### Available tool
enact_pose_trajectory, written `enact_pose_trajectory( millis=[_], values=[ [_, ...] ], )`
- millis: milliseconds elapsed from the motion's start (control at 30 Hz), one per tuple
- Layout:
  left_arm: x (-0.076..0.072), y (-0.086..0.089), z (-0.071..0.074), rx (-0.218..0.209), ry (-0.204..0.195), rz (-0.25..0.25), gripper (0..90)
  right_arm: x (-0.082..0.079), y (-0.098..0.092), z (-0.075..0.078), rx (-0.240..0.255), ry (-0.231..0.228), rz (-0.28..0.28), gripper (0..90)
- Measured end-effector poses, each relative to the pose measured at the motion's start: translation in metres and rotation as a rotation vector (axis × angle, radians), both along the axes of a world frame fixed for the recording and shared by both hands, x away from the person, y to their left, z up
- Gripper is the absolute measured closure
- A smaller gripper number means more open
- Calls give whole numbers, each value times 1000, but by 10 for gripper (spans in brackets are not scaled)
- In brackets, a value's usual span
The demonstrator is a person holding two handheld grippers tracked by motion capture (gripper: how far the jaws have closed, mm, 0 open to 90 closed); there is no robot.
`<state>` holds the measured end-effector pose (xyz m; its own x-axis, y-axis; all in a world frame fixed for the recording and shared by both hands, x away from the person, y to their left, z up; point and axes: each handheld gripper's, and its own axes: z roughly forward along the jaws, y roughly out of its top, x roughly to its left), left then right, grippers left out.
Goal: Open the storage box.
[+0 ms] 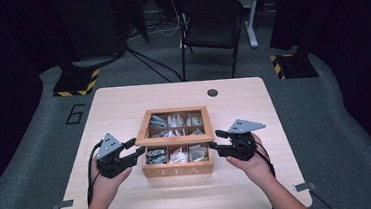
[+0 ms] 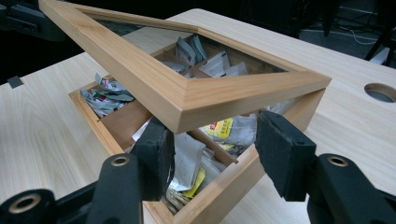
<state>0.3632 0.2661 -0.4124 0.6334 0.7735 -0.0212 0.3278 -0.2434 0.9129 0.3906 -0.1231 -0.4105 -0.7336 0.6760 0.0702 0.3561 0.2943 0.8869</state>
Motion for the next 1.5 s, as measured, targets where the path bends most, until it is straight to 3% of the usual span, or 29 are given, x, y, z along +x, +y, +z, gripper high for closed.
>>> enact_pose_trajectory(
  millis=[1000, 1167, 1500],
  values=[
    [21, 4, 26, -29, -26, -21, 553, 14, 7, 33, -43, -81, 16, 527],
    [25, 4, 31, -13, -37, -24, 559, 18, 8, 39, -42, -81, 7, 532],
    [35, 4, 41, -33, -45, -18, 564, 27, 10, 45, -32, -100, -21, 506]
  ],
)
